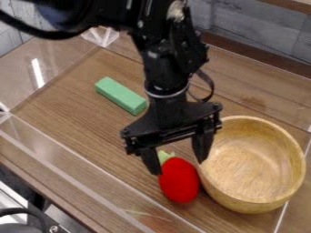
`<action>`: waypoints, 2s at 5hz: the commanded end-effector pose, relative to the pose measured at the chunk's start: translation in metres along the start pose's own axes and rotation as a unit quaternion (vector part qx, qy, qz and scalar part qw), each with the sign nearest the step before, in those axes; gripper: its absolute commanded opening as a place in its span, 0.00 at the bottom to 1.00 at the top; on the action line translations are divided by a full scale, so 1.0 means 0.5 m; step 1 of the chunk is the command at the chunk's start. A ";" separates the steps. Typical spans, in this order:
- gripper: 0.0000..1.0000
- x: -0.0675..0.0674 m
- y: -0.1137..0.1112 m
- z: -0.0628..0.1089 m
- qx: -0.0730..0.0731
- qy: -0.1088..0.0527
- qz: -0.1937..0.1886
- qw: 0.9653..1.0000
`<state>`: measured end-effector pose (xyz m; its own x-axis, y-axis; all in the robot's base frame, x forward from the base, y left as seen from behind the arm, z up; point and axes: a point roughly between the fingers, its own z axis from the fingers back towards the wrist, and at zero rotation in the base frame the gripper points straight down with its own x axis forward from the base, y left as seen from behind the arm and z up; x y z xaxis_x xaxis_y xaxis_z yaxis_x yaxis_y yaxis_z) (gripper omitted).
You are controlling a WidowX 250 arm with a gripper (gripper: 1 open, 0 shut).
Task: Move the red fruit to the left
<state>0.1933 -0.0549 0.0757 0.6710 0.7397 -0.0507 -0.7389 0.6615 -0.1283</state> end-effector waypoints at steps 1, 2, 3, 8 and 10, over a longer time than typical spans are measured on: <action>1.00 0.000 -0.001 0.011 -0.012 -0.017 -0.003 1.000; 1.00 0.002 -0.004 0.001 -0.006 -0.019 -0.013 1.000; 1.00 0.004 -0.006 -0.008 0.000 -0.022 -0.017 1.000; 1.00 -0.019 -0.007 -0.088 0.026 -0.048 0.023 0.998; 0.00 -0.014 -0.015 -0.079 0.032 -0.057 0.015 0.998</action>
<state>0.1882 -0.0660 0.0312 0.6404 0.7668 0.0437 -0.7659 0.6419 -0.0372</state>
